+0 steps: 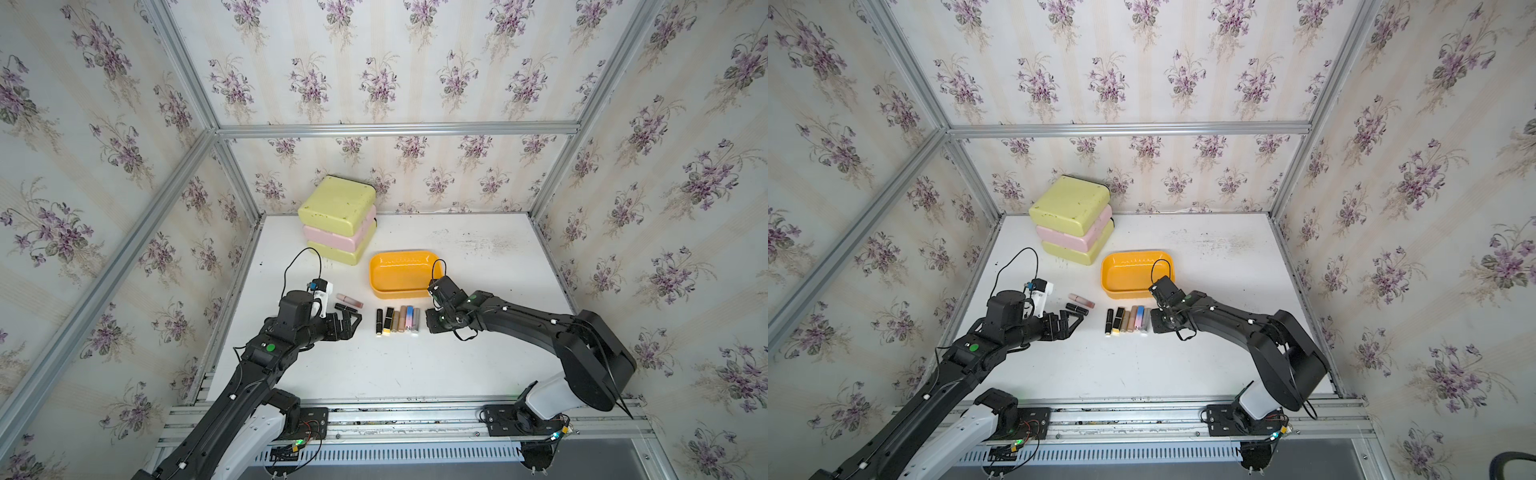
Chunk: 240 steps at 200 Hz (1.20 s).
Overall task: Put the lipstick into the storage box
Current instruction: Pick up the lipstick at the center of the board.
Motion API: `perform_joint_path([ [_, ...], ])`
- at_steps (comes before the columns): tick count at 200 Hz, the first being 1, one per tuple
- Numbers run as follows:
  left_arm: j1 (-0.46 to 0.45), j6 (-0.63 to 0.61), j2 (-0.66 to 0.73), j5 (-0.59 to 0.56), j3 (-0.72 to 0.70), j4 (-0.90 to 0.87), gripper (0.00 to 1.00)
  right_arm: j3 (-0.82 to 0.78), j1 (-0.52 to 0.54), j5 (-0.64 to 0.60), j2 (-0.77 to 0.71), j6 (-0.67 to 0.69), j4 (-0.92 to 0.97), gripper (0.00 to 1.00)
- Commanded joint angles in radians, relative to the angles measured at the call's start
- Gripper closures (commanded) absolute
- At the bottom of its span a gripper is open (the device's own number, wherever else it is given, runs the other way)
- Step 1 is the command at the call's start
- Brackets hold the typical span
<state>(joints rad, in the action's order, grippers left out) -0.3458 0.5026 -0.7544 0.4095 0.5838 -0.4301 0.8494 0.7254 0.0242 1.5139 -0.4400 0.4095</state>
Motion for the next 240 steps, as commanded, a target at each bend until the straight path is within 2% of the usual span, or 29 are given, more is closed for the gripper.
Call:
perform_joint_path([
  [1,0.001,-0.018,-0.011,0.056,0.008,0.042,0.0,-0.013,-0.001,0.039,-0.046,0.024,0.026,0.84],
  [42,0.001,-0.024,-0.068,0.158,0.04,0.123,0.0,-0.017,-0.002,0.144,-0.123,0.053,-0.007,0.84],
  [78,0.001,-0.05,-0.138,0.195,0.109,0.155,0.0,0.038,-0.029,0.254,-0.129,0.103,-0.021,0.84],
  [135,0.001,-0.036,-0.209,0.254,0.176,0.237,0.0,0.127,-0.144,0.452,-0.14,0.157,-0.055,0.84],
  [157,0.001,-0.03,-0.198,0.264,0.18,0.257,0.0,0.128,-0.173,0.55,-0.16,0.141,-0.106,0.84],
  [160,0.001,-0.028,-0.196,0.268,0.18,0.259,0.0,0.128,-0.209,0.559,-0.163,0.138,-0.113,0.84],
  [171,0.002,-0.026,-0.191,0.278,0.182,0.266,0.0,0.127,-0.227,0.602,-0.17,0.127,-0.139,0.84],
  [240,0.002,-0.021,-0.183,0.337,0.266,0.276,0.0,0.102,-0.259,0.761,-0.207,0.003,-0.35,0.84],
])
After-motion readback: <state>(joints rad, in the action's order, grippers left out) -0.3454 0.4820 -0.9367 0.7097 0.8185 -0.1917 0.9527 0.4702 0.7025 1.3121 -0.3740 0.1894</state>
